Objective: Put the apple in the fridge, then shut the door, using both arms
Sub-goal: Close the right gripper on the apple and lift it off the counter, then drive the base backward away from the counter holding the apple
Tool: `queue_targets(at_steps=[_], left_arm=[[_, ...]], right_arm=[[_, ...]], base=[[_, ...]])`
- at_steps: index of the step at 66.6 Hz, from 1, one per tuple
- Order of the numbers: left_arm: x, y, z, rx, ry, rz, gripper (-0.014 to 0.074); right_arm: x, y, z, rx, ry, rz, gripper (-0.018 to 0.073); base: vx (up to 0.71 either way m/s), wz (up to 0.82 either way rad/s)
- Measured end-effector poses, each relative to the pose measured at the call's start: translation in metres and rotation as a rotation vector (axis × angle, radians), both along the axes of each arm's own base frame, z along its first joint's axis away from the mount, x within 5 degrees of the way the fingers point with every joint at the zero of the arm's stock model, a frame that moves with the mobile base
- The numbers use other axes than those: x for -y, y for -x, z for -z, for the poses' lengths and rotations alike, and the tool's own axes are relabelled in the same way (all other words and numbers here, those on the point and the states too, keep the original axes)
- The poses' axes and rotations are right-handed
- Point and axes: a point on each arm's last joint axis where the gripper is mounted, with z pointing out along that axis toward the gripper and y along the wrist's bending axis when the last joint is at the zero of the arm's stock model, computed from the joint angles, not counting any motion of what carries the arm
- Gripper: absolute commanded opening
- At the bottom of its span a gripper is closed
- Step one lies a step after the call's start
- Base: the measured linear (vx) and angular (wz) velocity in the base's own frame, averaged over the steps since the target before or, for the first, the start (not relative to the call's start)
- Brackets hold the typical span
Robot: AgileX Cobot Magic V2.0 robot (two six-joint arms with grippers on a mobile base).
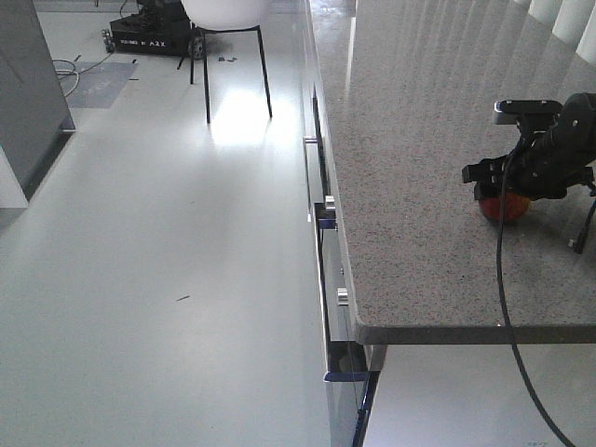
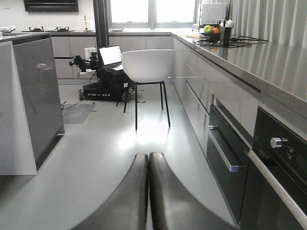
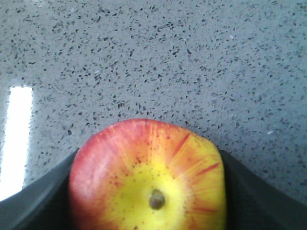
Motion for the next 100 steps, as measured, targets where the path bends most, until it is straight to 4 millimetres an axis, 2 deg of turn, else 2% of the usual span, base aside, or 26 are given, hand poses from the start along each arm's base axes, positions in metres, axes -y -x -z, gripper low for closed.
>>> queue_targets(at_steps=[6,12,16,27,38,53,63,73,86,100], left_arm=[[0.0,0.0,0.0,0.0,0.0,0.0,-0.0006],[0.0,0.0,0.0,0.0,0.0,0.0,-0.0006],[0.0,0.0,0.0,0.0,0.0,0.0,-0.0006],[0.0,0.0,0.0,0.0,0.0,0.0,-0.0006],[0.0,0.0,0.0,0.0,0.0,0.0,-0.0006],[0.0,0.0,0.0,0.0,0.0,0.0,-0.0006],[0.0,0.0,0.0,0.0,0.0,0.0,-0.0006],[0.0,0.0,0.0,0.0,0.0,0.0,-0.0006],[0.0,0.0,0.0,0.0,0.0,0.0,-0.0006],[0.0,0.0,0.0,0.0,0.0,0.0,-0.0006]], right_arm=[[-0.002,0.007,-0.011,-0.02,-0.017,0.0,0.0183],[-0.004,0.017,-0.031,-0.021,-0.033,-0.001,0.0163],[-0.006,0.027,-0.049,-0.008,-0.049,-0.003,0.0158],[-0.022,0.059,-0.082,0.032,-0.066,-0.086,0.0158],[-0.059,0.103,-0.105,0.07,-0.102,-0.23,0.0158],[-0.108,0.181,-0.131,0.154,-0.189,-0.398,0.0158],[-0.133,0.231,-0.134,0.172,-0.236,-0.522,0.0158],[-0.144,0.276,-0.132,0.173,-0.283,-0.621,0.0158],[-0.14,0.328,-0.115,0.131,-0.366,-0.687,0.0158],[-0.128,0.359,-0.098,0.119,-0.382,-0.701,0.0158]], base=[[0.0,0.0],[0.0,0.0],[0.0,0.0],[0.0,0.0],[0.0,0.0],[0.0,0.0],[0.0,0.0],[0.0,0.0],[0.0,0.0],[0.0,0.0]])
